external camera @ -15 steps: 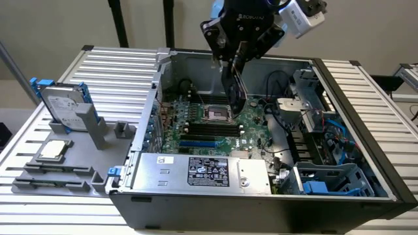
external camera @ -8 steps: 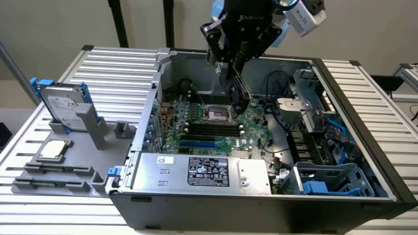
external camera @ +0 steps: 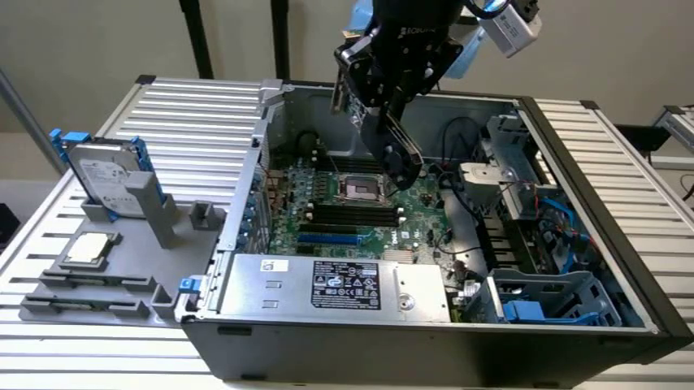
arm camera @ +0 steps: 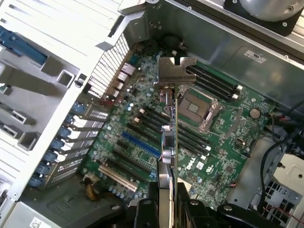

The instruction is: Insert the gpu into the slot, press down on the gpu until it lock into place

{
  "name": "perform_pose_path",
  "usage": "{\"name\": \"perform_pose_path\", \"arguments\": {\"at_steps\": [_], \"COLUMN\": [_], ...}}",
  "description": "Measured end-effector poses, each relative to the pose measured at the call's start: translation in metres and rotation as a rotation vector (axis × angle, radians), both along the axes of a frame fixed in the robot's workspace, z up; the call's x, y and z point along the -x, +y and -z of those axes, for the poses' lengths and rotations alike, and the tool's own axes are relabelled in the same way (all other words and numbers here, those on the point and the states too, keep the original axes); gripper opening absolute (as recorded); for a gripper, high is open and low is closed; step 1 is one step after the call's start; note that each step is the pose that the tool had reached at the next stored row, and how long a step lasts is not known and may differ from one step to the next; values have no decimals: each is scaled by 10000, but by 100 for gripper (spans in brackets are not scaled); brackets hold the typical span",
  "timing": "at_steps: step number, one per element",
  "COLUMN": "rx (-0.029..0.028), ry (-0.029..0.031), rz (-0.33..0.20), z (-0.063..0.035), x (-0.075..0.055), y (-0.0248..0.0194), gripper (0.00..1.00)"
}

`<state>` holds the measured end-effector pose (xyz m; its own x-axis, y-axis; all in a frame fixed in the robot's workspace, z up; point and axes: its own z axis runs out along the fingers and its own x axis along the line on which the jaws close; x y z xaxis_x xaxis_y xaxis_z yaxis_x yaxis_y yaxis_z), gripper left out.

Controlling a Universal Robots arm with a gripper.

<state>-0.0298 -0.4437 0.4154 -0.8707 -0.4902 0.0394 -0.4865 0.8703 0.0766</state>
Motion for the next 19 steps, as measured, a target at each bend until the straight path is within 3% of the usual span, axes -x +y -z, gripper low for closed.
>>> {"name": "perform_pose_path", "arguments": {"at_steps": [12, 19], "rx": [2, 9], "ry": [-50, -130], "rz": [-2175, -3451], "z": [30, 54], "x": [-1, 0], "y": [0, 0], "gripper": [26, 26]}}
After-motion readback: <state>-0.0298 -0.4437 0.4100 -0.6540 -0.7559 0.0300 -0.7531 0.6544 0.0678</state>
